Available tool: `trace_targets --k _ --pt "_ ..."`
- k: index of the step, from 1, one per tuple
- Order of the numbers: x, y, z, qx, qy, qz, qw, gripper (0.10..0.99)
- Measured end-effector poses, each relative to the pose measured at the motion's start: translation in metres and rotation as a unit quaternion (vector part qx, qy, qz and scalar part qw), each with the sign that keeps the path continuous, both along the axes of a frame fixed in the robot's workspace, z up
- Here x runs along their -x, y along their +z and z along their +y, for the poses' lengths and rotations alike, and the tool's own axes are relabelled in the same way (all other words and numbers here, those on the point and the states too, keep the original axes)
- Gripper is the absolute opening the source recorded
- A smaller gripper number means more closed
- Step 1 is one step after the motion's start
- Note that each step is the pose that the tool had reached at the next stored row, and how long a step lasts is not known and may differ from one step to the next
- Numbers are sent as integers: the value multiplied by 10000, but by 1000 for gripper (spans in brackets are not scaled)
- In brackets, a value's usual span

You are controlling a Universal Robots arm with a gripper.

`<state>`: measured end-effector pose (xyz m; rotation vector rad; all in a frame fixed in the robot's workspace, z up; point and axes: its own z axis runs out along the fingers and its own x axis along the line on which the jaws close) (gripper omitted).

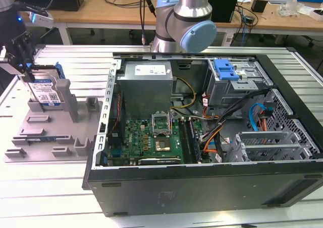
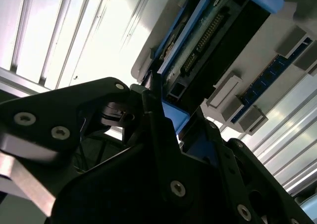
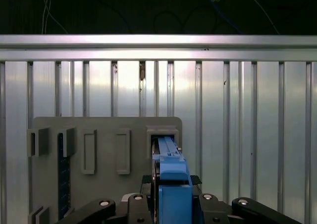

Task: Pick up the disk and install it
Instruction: 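Pick up the disk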

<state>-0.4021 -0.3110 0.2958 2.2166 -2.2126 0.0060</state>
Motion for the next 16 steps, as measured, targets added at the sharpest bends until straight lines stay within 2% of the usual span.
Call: trace_targets --k 11,16 --pt "0 18 -1 0 -4 0 10000 369" --pt "0 65 -5 0 -8 0 10000 369"
